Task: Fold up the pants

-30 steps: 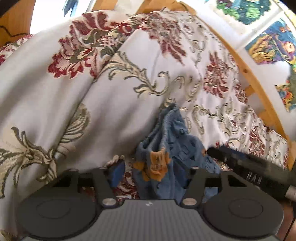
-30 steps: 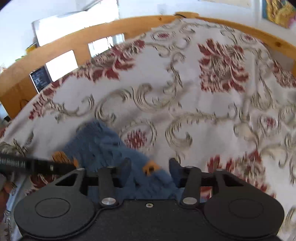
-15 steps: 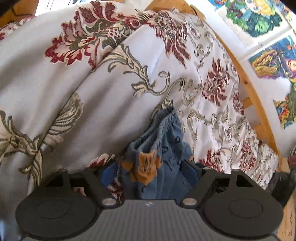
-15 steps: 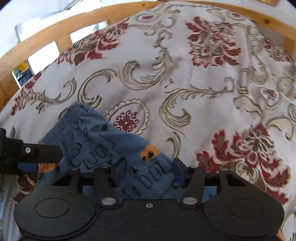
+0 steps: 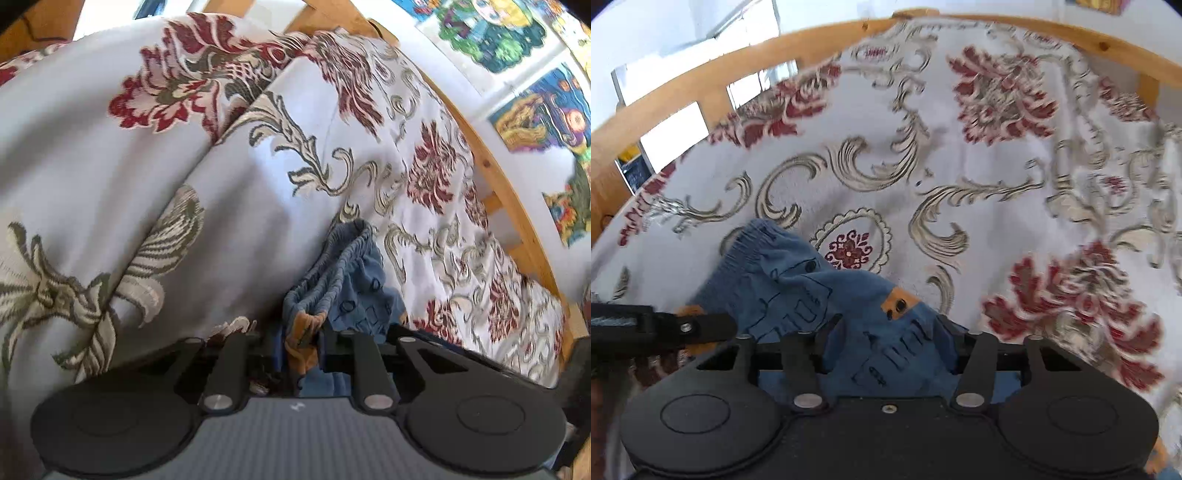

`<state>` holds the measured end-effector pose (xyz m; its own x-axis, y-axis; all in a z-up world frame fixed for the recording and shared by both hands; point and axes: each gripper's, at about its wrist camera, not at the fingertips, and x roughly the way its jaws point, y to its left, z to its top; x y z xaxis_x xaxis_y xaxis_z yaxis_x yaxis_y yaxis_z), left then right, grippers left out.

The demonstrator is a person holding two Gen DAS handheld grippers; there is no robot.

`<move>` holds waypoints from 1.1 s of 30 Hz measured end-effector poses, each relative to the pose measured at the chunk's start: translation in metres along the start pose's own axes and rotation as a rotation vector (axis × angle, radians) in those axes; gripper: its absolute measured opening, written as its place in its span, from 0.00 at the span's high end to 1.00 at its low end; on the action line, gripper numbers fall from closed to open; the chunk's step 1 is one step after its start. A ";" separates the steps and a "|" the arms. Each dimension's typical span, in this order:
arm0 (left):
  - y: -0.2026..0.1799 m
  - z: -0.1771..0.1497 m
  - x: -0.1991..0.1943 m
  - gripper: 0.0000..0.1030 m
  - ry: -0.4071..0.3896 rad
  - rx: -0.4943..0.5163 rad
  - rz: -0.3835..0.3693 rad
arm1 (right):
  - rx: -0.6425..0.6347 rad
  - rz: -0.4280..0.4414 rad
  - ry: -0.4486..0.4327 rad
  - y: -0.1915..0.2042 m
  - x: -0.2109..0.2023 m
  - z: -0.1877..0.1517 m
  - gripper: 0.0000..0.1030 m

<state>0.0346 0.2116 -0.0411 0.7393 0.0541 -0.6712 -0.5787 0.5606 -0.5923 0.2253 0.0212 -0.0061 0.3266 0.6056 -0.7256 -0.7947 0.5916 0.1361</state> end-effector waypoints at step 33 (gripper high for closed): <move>-0.090 -0.034 -0.037 0.88 -0.114 0.638 -0.123 | 0.321 -0.077 -0.173 -0.036 -0.112 -0.092 0.32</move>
<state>0.0476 0.1307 0.0221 0.8392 0.0254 -0.5432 -0.1954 0.9463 -0.2576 0.1698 -0.1167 0.0078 0.4825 0.6179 -0.6208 -0.5726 0.7588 0.3103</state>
